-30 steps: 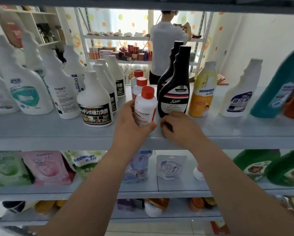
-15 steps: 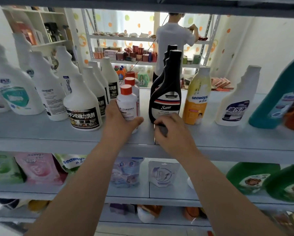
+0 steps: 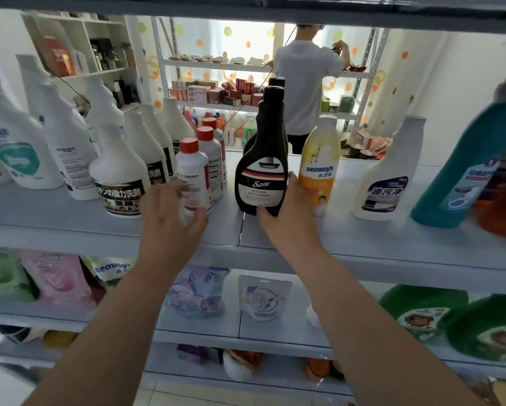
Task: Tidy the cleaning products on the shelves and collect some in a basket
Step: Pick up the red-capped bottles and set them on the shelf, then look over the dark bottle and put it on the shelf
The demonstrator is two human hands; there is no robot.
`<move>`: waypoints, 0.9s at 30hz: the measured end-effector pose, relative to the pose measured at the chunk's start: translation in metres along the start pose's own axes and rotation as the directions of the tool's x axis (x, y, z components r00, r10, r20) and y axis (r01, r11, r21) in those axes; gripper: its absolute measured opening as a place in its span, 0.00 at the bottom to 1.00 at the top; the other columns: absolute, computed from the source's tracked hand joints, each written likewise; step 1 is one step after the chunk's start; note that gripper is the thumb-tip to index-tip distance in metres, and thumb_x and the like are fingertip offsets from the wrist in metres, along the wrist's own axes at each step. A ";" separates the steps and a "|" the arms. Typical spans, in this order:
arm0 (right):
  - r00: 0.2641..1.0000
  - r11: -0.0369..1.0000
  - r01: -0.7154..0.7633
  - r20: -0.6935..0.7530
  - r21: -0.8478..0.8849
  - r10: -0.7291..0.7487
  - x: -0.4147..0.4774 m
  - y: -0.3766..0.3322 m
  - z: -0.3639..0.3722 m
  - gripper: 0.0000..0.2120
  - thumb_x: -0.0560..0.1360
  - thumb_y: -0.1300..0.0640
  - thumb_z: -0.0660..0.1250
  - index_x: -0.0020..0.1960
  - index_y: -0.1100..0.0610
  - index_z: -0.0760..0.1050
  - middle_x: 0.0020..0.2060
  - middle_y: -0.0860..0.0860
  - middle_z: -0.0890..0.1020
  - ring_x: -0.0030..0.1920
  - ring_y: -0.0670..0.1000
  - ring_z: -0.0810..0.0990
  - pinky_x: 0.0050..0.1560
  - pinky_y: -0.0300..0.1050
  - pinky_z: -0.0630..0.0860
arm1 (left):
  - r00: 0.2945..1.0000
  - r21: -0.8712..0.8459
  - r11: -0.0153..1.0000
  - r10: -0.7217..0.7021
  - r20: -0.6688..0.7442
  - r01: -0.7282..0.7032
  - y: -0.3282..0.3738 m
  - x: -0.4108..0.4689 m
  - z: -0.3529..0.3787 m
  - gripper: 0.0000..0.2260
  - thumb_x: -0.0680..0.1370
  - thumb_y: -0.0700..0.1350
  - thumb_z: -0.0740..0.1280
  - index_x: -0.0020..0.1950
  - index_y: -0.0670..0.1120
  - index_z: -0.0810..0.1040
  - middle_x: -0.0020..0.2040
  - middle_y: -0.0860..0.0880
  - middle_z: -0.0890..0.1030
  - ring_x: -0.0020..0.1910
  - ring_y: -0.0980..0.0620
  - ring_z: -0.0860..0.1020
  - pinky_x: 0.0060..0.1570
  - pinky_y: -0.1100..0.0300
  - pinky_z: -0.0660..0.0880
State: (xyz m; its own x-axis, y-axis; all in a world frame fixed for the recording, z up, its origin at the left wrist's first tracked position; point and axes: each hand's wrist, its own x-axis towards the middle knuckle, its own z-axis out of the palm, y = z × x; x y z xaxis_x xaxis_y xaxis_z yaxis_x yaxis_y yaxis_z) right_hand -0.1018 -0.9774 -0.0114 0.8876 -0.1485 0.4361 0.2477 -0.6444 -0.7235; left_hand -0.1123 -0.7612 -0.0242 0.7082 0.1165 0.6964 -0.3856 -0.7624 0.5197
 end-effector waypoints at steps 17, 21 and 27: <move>0.994 0.985 -0.087 0.079 0.150 0.076 -0.039 -0.010 -0.019 0.18 0.81 0.54 0.70 0.68 0.52 0.69 0.59 0.43 0.77 0.60 0.45 0.76 0.57 0.39 0.72 | 0.915 0.192 0.950 0.161 0.371 -0.246 0.004 -0.027 0.010 0.14 0.82 0.51 0.60 0.57 0.49 0.84 0.52 0.49 0.82 0.54 0.44 0.77 0.45 0.52 0.76; 0.985 0.942 -0.147 0.128 0.303 0.113 -0.082 -0.029 -0.037 0.16 0.81 0.57 0.70 0.62 0.41 0.70 0.55 0.34 0.81 0.54 0.35 0.80 0.50 0.22 0.72 | 0.873 -0.277 0.919 -0.123 0.472 0.279 0.019 -0.024 -0.013 0.07 0.82 0.44 0.65 0.52 0.57 0.76 0.51 0.53 0.80 0.53 0.48 0.80 0.46 0.57 0.73; 0.952 0.763 -0.289 0.255 0.579 0.167 -0.151 -0.059 -0.035 0.17 0.75 0.52 0.73 0.61 0.37 0.78 0.58 0.46 0.86 0.60 0.49 0.85 0.60 0.52 0.83 | 0.759 -0.680 0.416 -0.041 0.650 0.604 0.039 -0.079 -0.066 0.12 0.83 0.50 0.63 0.62 0.66 0.73 0.58 0.58 0.82 0.55 0.53 0.84 0.41 0.50 0.85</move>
State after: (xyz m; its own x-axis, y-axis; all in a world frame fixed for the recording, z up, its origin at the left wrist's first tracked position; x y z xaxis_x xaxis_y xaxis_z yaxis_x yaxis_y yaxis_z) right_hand -0.2642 -0.9433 -0.0154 0.9857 -0.0582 0.1582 0.1576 -0.0143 -0.9874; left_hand -0.2222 -0.7583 -0.0268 0.9375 -0.2944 0.1856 -0.1342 0.1863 0.9733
